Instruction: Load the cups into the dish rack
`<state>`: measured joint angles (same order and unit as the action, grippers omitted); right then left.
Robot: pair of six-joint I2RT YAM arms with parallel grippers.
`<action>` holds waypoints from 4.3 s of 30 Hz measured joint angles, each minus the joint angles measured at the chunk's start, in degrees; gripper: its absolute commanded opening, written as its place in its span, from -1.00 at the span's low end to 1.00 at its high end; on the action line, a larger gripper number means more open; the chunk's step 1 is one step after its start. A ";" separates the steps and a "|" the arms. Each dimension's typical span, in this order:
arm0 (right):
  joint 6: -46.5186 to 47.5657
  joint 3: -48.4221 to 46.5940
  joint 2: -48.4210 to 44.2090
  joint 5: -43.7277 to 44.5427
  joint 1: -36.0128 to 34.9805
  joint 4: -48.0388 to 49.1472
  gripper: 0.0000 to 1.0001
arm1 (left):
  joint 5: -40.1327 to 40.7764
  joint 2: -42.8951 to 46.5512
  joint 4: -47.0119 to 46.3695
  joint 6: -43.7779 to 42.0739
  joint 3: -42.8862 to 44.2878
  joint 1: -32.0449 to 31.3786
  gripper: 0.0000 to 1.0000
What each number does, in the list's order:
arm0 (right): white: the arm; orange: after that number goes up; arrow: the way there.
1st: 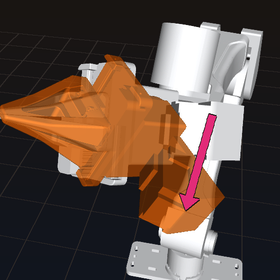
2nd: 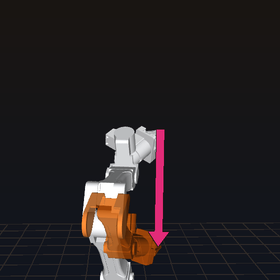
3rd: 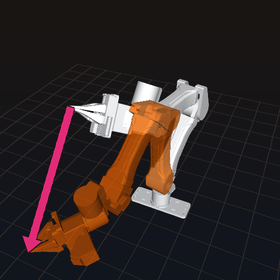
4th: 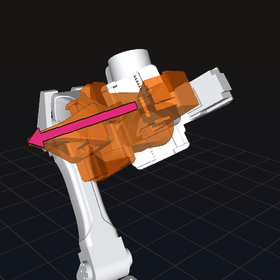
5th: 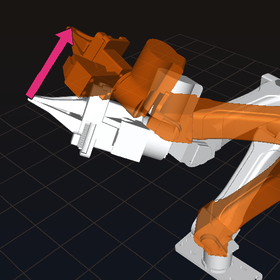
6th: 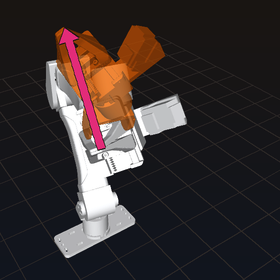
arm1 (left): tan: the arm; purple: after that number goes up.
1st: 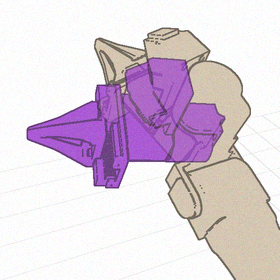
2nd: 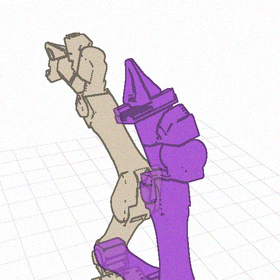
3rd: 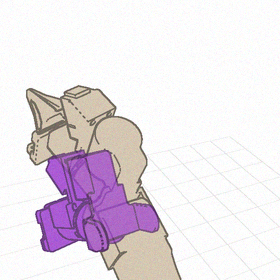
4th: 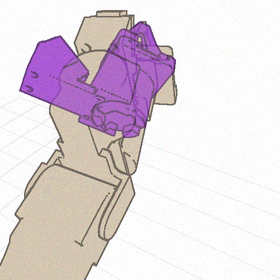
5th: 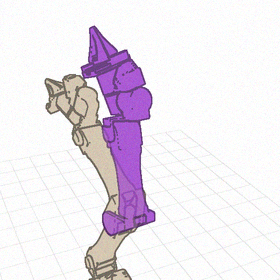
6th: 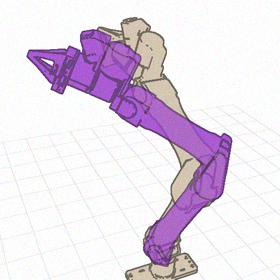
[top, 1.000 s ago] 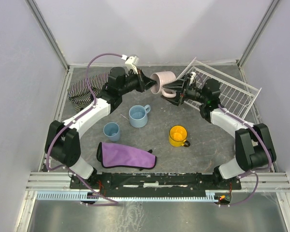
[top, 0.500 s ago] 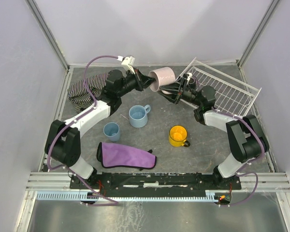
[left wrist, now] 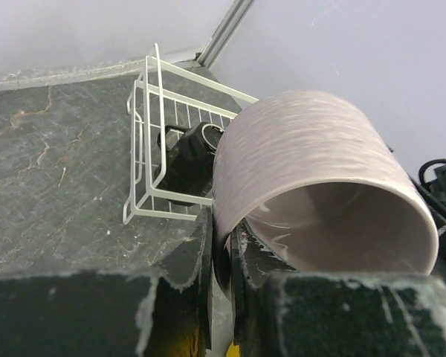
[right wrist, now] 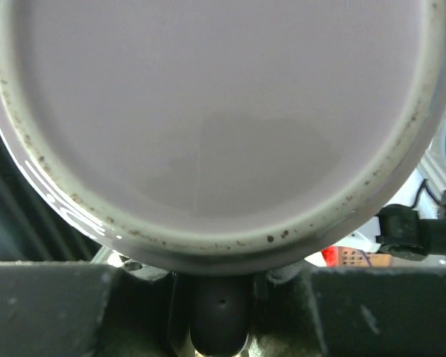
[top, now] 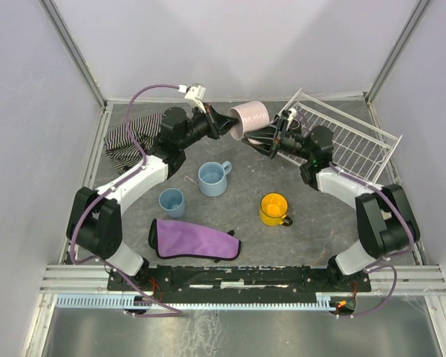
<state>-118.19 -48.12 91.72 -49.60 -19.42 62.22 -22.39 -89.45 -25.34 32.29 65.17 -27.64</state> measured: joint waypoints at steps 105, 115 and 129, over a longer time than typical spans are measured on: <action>111.49 -83.21 46.56 47.34 16.46 -111.71 -0.26 | 3.10 -2.56 21.84 -2.78 2.93 0.31 0.27; 111.51 -77.94 46.45 47.69 16.28 -107.32 0.27 | 3.32 -2.60 22.69 -2.82 2.93 0.31 0.26; 110.73 -64.70 36.17 48.85 16.15 -102.14 0.51 | 10.14 3.34 33.86 -3.39 1.29 0.31 0.27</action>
<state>-7.46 -112.81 127.90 -0.75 -3.27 -39.92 -12.25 -86.11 8.51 28.91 66.46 -27.33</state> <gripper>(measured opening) 0.739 0.632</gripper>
